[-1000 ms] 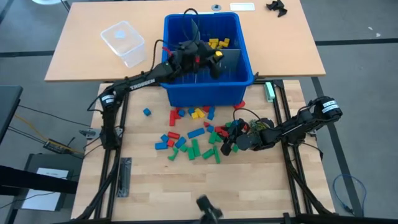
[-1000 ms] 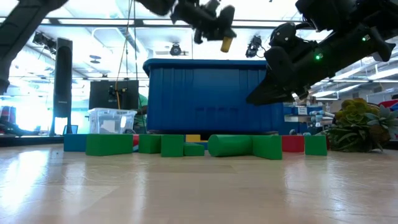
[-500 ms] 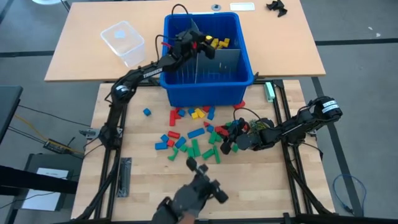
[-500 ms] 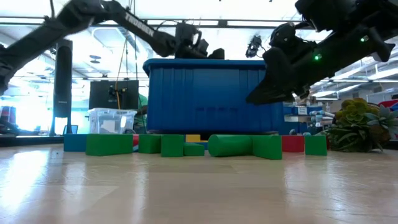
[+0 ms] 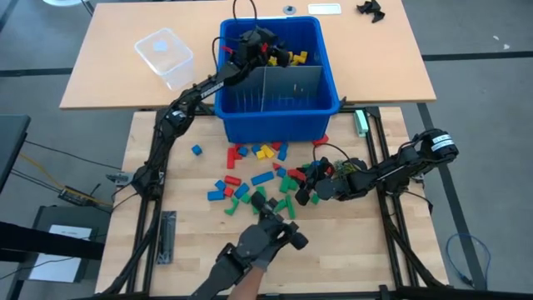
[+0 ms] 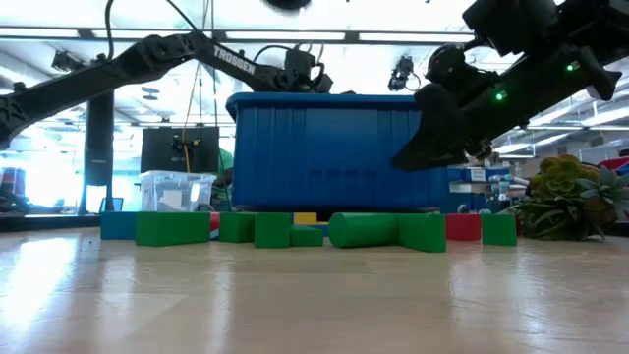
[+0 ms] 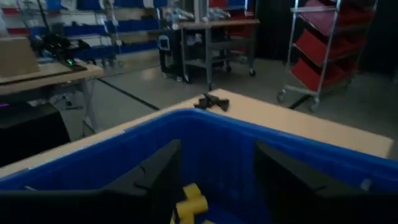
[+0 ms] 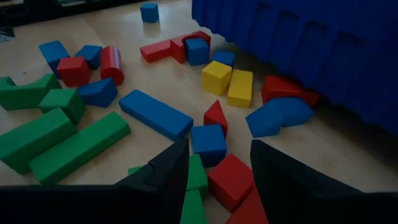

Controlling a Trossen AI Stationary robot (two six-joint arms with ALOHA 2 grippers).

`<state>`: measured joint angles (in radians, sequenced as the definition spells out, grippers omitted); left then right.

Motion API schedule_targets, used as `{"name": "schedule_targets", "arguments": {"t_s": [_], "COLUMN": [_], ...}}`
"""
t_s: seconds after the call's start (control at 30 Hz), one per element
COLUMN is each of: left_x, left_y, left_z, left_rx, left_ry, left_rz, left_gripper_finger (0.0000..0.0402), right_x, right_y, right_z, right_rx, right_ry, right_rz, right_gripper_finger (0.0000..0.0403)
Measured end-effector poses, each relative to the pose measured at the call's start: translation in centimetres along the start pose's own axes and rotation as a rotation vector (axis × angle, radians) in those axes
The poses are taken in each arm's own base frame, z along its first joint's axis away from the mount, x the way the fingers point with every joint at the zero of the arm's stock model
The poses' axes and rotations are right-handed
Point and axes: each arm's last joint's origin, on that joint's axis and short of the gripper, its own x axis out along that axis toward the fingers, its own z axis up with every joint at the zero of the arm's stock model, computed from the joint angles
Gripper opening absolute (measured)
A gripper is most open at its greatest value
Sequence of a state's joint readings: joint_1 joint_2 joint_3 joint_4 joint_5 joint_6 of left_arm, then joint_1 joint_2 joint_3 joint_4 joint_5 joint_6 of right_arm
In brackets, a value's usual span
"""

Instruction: Sort Items/Unsort Items

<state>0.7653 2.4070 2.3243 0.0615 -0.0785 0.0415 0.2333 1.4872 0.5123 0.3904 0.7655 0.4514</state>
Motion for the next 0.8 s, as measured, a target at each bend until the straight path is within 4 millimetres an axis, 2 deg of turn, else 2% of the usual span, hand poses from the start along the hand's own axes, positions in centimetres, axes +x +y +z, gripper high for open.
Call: {"name": "schedule_targets", "arguments": {"t_s": [0.1, 0.23, 0.4, 0.53, 0.63, 0.8], "left_x": [-1.2, -4.0, -8.5, -13.0, -15.9, -20.6], "left_y": [-0.6, -1.7, -4.2, -5.8, -7.1, -10.0], "left_z": [1.8, 6.0, 10.7, 14.6, 15.9, 16.4], "left_rx": [0.004, 0.034, 0.110, 0.177, 0.202, 0.271], "left_ry": [0.020, 0.027, 0.050, 0.046, 0.085, 0.154], "left_rz": [-0.019, -0.066, -0.144, -0.203, -0.253, -0.324], "left_gripper_finger": [0.0231, 0.0238, 0.0230, 0.0221, 0.0216, 0.0211], "right_x": [0.0, 0.0, -0.2, -0.4, -0.4, -0.5], "right_y": [0.0, 0.0, 0.2, 0.4, 0.4, 0.5], "right_z": [0.0, 0.0, -0.1, -0.2, -0.2, -0.2], "right_rx": [-0.001, 0.000, -0.008, -0.017, -0.018, -0.020], "right_ry": [0.001, 0.000, 0.000, 0.001, 0.001, 0.004], "right_rz": [0.000, 0.000, 0.012, 0.021, 0.023, 0.035], "right_gripper_finger": [0.0171, 0.0171, 0.0171, 0.0171, 0.0171, 0.0171]}}
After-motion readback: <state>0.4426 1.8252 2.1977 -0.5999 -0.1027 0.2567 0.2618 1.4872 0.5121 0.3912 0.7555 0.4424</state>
